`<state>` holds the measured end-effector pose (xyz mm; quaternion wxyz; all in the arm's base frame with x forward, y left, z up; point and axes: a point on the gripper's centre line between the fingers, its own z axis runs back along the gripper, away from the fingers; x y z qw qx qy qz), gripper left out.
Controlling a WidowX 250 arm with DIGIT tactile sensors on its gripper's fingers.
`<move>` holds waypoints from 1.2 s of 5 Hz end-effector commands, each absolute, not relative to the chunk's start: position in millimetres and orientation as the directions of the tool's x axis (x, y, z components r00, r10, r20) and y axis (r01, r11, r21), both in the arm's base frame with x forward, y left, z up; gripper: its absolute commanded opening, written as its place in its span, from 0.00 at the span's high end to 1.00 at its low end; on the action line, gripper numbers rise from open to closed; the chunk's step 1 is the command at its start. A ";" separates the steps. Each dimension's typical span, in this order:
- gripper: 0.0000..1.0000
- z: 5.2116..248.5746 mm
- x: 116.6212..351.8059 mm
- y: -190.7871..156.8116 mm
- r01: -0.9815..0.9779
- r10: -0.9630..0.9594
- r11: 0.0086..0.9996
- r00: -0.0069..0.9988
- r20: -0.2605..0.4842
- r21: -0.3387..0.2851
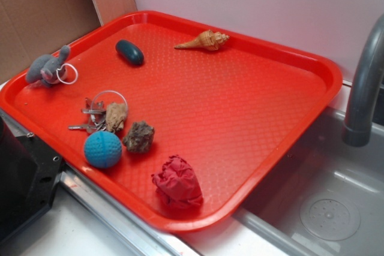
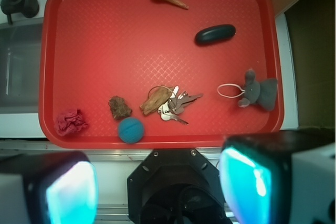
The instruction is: Grab the plastic pickle.
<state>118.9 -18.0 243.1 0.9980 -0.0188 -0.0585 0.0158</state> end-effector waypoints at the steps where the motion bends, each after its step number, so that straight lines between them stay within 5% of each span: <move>1: 0.00 243.1 118.9 -18.0 -0.029 0.034 0.999 0.993 0.116 -0.039; 2: 0.00 194.2 150.6 19.8 -0.275 0.272 0.961 0.946 0.178 -0.007; 4: 0.00 136.0 239.1 42.4 -0.698 0.696 0.711 0.684 0.219 -0.080; 6: 0.00 136.0 239.1 42.4 -0.698 0.696 0.711 0.684 0.219 -0.080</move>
